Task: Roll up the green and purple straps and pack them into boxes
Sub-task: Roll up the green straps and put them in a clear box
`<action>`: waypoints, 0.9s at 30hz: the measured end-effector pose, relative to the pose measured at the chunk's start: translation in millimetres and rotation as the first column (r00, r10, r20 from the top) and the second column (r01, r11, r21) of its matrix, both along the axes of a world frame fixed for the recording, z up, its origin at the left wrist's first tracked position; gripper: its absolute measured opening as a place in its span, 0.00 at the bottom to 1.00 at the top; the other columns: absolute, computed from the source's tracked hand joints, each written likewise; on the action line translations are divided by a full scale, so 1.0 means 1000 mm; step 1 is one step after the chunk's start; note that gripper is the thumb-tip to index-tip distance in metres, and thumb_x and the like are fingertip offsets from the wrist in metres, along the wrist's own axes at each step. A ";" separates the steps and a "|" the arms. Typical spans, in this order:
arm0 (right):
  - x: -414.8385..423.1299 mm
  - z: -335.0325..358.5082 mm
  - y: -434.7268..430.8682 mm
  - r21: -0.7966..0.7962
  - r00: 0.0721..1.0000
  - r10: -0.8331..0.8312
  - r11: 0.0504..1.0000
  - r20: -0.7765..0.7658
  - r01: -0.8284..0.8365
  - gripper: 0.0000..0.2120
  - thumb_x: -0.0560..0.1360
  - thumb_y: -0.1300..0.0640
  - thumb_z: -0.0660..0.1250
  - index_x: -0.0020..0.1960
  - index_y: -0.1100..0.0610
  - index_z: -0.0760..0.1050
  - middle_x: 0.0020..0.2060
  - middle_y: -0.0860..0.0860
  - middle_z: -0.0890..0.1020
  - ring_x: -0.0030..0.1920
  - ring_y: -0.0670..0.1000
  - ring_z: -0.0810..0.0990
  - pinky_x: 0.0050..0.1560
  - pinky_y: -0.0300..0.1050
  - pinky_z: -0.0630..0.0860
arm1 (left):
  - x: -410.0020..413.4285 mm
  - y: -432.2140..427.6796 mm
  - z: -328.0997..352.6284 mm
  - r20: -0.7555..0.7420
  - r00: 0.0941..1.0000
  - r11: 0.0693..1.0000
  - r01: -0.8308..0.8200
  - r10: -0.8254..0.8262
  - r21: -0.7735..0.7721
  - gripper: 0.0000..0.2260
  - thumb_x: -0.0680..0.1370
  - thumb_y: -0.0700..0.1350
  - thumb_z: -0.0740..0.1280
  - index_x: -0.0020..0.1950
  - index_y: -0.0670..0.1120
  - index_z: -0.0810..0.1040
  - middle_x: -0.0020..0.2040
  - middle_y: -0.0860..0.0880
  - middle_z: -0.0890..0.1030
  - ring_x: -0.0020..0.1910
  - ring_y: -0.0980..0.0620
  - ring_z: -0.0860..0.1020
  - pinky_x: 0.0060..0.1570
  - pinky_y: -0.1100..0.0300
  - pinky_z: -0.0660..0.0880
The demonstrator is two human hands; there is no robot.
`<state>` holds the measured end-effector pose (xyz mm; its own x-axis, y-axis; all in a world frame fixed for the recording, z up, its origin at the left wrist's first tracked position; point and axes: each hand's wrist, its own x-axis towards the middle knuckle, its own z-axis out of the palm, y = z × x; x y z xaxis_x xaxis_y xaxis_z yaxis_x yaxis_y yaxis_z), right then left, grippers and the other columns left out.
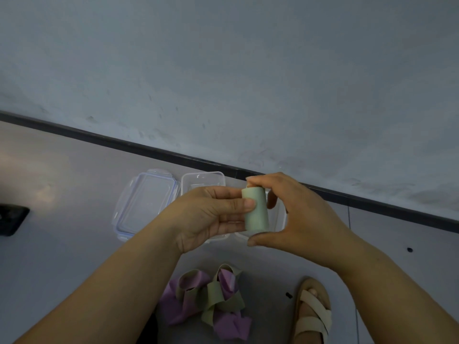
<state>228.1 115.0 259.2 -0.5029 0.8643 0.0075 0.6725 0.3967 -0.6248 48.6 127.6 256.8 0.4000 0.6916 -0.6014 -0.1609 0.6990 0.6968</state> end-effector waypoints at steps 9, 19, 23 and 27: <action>0.000 0.001 0.001 0.071 0.998 -0.045 0.996 -0.038 0.047 0.23 0.62 0.36 0.68 0.55 0.40 0.71 0.43 0.36 0.74 0.41 0.38 0.73 0.40 0.33 0.70 | 0.003 -0.002 -0.001 -0.005 1.000 1.000 0.024 -0.024 0.009 0.16 0.62 0.40 0.71 0.48 0.38 0.81 0.44 0.42 0.85 0.42 0.47 0.84 0.41 0.56 0.82; 0.000 0.005 0.003 -0.430 0.958 -0.243 0.889 -0.152 0.158 0.21 0.65 0.39 0.68 0.56 0.36 0.66 0.53 0.33 0.72 0.48 0.35 0.74 0.41 0.32 0.72 | 0.004 -0.005 -0.006 -0.394 0.919 0.916 0.165 -0.008 0.367 0.12 0.69 0.40 0.73 0.50 0.52 0.83 0.43 0.54 0.85 0.45 0.57 0.83 0.48 0.65 0.77; 0.000 0.002 0.006 -0.502 0.922 -0.351 0.834 -0.162 0.229 0.19 0.64 0.37 0.66 0.52 0.41 0.73 0.47 0.39 0.79 0.44 0.41 0.79 0.39 0.34 0.74 | 0.012 -0.009 -0.003 -0.472 0.880 0.782 0.259 0.051 0.567 0.16 0.68 0.39 0.74 0.47 0.60 0.80 0.44 0.56 0.83 0.44 0.61 0.81 0.46 0.71 0.76; 0.001 0.000 0.006 -0.505 0.912 -0.375 0.827 -0.165 0.249 0.13 0.66 0.45 0.71 0.49 0.46 0.76 0.42 0.43 0.82 0.41 0.42 0.81 0.39 0.37 0.79 | 0.018 -0.011 -0.011 -0.531 0.833 0.739 0.260 0.154 0.621 0.18 0.66 0.40 0.76 0.46 0.60 0.78 0.44 0.55 0.81 0.44 0.58 0.81 0.48 0.65 0.78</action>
